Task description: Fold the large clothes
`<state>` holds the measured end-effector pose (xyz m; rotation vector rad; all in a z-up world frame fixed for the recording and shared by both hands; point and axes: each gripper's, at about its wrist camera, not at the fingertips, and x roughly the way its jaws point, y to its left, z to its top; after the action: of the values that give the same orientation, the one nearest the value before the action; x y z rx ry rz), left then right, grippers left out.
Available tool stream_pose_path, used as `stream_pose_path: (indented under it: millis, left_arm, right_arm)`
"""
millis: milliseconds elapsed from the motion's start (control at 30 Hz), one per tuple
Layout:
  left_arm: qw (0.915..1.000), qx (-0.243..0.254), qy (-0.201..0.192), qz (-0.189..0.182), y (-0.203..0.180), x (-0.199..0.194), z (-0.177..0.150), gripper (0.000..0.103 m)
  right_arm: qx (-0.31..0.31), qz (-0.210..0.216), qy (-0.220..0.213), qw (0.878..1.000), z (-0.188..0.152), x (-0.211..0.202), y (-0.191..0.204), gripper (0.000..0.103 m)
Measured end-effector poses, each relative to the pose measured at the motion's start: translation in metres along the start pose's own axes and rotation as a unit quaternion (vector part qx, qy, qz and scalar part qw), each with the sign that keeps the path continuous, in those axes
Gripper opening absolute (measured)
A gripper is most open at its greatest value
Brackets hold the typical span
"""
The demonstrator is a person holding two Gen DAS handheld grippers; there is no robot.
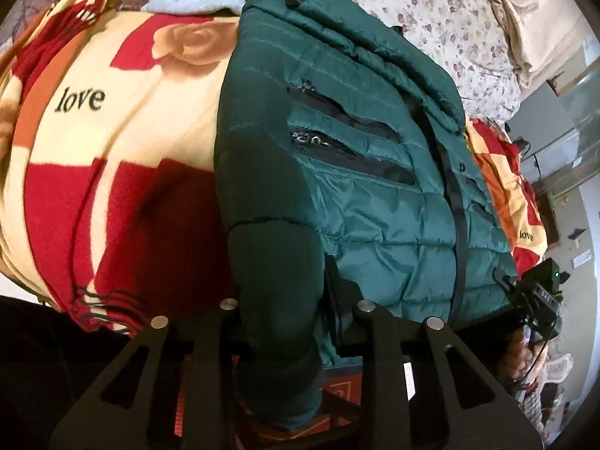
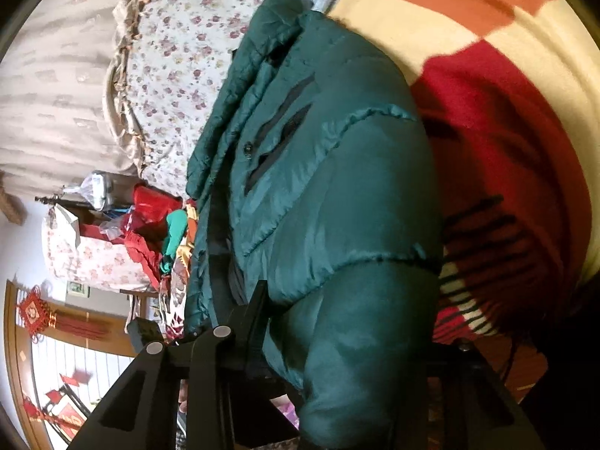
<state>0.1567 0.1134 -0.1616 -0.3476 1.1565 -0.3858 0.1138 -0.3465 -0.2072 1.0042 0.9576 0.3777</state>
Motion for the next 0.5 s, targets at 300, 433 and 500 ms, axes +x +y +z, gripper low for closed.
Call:
stream_pose_path:
  millis: [300, 433, 500]
  left_arm:
    - [0.9993, 0.002, 0.029, 0.021, -0.016, 0.006, -0.015, 0.023]
    - [0.9988, -0.046, 0.009, -0.013, -0.003, -0.021, -0.007, 0.012]
    - [0.9985, -0.050, -0.006, -0.023, -0.005, -0.036, -0.006, 0.011]
  right_arm:
    - [-0.002, -0.040, -0.020, 0.999, -0.004, -0.002, 0.010, 0.036]
    - [-0.014, -0.032, -0.030, 0.999, -0.002, -0.012, 0.026, 0.025]
    - [-0.031, -0.025, -0.038, 0.998, -0.001, -0.020, 0.041, 0.023]
